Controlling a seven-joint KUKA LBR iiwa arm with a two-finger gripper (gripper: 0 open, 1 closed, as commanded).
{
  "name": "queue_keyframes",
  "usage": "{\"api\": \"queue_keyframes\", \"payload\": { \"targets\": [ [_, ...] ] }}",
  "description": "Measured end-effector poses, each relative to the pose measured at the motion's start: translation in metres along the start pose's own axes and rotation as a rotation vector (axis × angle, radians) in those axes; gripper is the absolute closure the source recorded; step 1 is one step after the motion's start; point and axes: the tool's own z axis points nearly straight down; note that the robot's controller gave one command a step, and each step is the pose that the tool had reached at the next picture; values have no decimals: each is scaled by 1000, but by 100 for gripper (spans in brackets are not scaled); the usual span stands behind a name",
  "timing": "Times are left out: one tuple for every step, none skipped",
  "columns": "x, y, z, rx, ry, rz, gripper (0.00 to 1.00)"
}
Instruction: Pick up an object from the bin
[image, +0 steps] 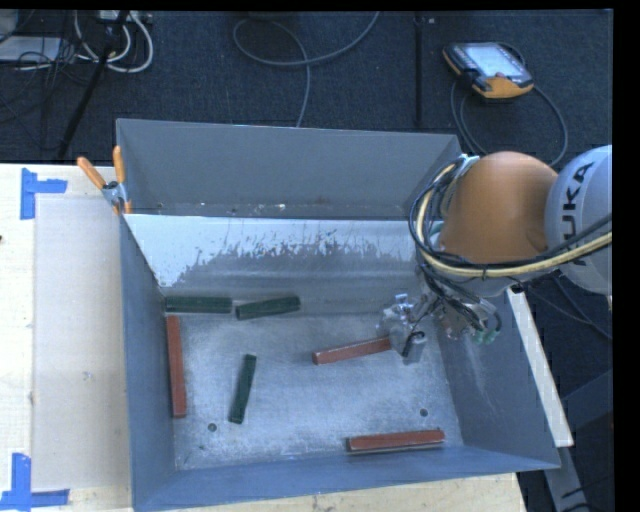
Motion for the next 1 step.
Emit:
{"api": "queue_keyframes", "payload": {
  "targets": [
    [-43, 34, -78, 2, -3, -56, 100]
  ]
}}
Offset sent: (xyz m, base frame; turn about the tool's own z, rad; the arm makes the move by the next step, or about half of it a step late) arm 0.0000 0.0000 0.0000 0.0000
